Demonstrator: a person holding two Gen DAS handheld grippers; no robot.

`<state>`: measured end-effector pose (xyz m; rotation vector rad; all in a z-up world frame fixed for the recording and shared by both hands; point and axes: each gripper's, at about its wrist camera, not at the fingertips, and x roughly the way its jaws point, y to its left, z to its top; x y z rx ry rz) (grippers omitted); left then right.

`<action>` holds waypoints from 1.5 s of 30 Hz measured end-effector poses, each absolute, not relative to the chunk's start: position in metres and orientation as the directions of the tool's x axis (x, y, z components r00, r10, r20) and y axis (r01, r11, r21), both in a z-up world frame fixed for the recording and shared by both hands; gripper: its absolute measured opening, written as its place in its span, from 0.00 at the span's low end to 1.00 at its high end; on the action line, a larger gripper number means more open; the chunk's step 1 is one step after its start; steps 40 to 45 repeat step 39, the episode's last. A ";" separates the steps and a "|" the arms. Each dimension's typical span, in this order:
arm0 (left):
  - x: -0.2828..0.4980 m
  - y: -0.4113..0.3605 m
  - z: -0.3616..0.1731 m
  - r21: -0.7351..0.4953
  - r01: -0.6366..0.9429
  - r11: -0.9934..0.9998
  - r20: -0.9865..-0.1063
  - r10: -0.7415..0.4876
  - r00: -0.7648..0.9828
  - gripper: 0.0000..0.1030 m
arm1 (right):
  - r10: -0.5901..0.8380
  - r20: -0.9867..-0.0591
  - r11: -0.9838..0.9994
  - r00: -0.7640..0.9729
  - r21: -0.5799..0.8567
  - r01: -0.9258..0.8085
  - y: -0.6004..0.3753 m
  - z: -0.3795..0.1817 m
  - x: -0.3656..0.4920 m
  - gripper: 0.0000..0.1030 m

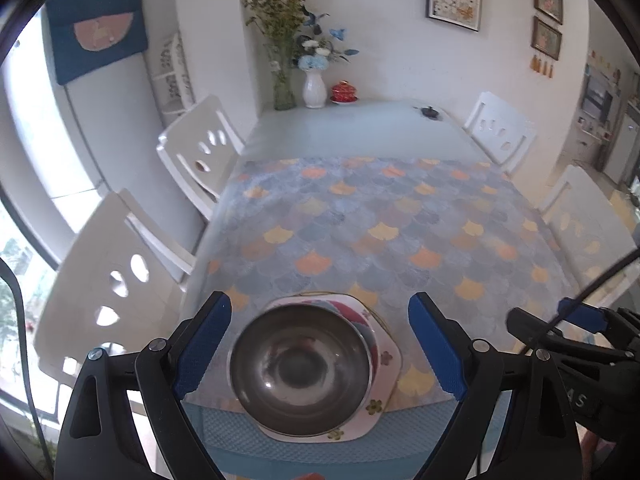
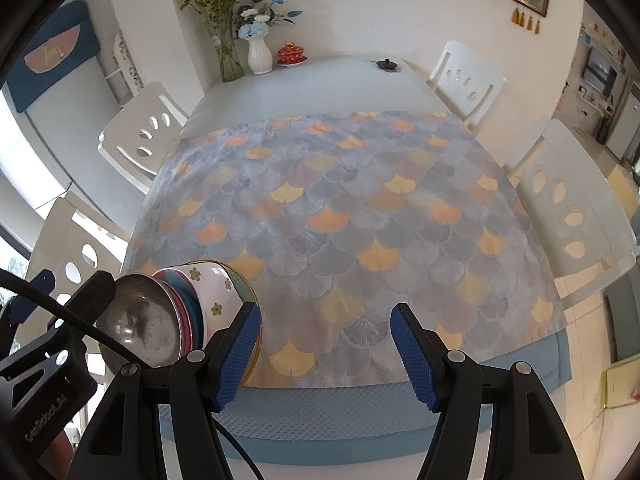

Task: Organize plates and bowls

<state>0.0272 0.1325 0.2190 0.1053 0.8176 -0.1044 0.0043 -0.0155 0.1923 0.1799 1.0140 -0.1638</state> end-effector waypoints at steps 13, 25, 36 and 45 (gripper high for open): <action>0.019 0.069 0.223 0.049 0.061 0.997 -0.768 -0.001 0.641 0.87 | -0.016 -0.856 0.986 0.517 0.072 0.149 -0.071 0.202 -0.004 0.63; 0.005 0.058 0.232 0.064 -0.015 0.998 -0.774 0.059 0.630 0.87 | 0.018 -0.848 0.990 0.530 0.091 0.112 -0.098 0.212 -0.004 0.63; 0.005 0.059 0.230 0.078 -0.039 0.996 -0.766 0.085 0.637 0.87 | 0.013 -0.852 0.988 0.523 0.091 0.123 -0.105 0.209 -0.003 0.63; 0.003 0.053 0.230 0.113 -0.033 0.993 -0.746 0.107 0.657 0.87 | 0.008 -0.855 0.988 0.519 0.087 0.127 -0.106 0.207 -0.005 0.63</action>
